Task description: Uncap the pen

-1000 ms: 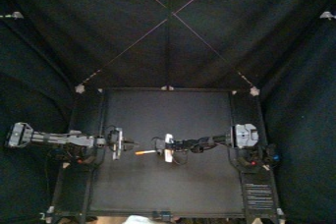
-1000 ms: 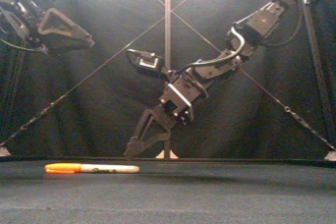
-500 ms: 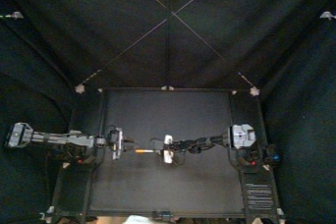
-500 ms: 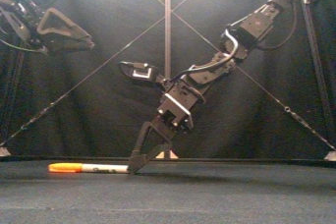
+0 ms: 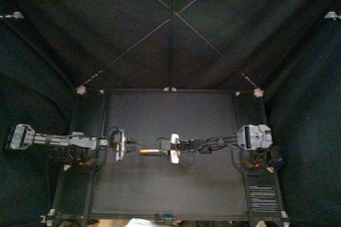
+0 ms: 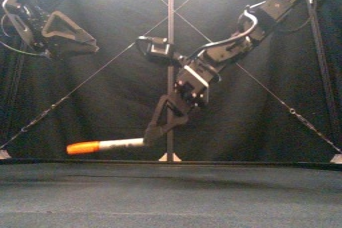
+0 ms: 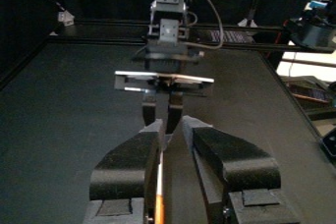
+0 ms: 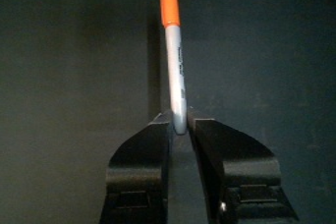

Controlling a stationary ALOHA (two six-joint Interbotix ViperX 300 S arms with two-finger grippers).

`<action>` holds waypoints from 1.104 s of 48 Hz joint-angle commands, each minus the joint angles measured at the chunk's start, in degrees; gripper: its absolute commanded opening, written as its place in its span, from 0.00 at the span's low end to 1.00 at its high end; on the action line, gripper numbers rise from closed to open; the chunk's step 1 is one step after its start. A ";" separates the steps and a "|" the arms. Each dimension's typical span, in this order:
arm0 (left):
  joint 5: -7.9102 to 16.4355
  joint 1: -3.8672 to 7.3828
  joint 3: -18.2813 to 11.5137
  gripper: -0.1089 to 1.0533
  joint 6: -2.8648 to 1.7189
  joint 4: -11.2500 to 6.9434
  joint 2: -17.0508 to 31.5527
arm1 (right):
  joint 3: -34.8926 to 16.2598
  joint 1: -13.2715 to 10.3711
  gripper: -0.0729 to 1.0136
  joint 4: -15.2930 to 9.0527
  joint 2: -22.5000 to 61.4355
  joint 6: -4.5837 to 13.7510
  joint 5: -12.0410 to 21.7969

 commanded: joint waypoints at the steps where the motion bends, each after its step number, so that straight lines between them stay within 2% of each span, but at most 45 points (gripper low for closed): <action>1: -2.46 0.35 -1.67 0.66 0.00 -0.62 1.32 | 0.44 -0.26 0.57 -0.53 -6.33 0.09 -0.26; 5: -3.25 0.35 -1.76 0.66 0.00 -0.97 2.37 | 1.23 -0.35 0.57 -0.70 -8.61 0.09 -0.26; 18: -3.43 0.18 -2.72 0.66 0.00 -1.14 5.27 | 4.22 -1.14 0.57 -1.67 -14.59 0.09 -0.97; 27: -3.60 0.00 -2.90 0.66 -0.18 -1.23 5.36 | 6.50 -1.76 0.57 -1.85 -17.67 -0.26 -3.96; 38: -4.92 0.09 -3.52 0.66 -0.18 -3.16 6.33 | 8.70 -2.11 0.57 -2.55 -19.95 0.00 -8.53; 47: -6.59 0.70 -4.39 0.71 0.09 -4.92 7.12 | 8.79 -2.11 0.57 -2.55 -20.13 -0.09 -9.05; 53: -6.59 1.05 -4.48 0.77 -0.09 -5.01 8.00 | 8.79 -2.11 0.57 -2.64 -20.30 -0.18 -9.23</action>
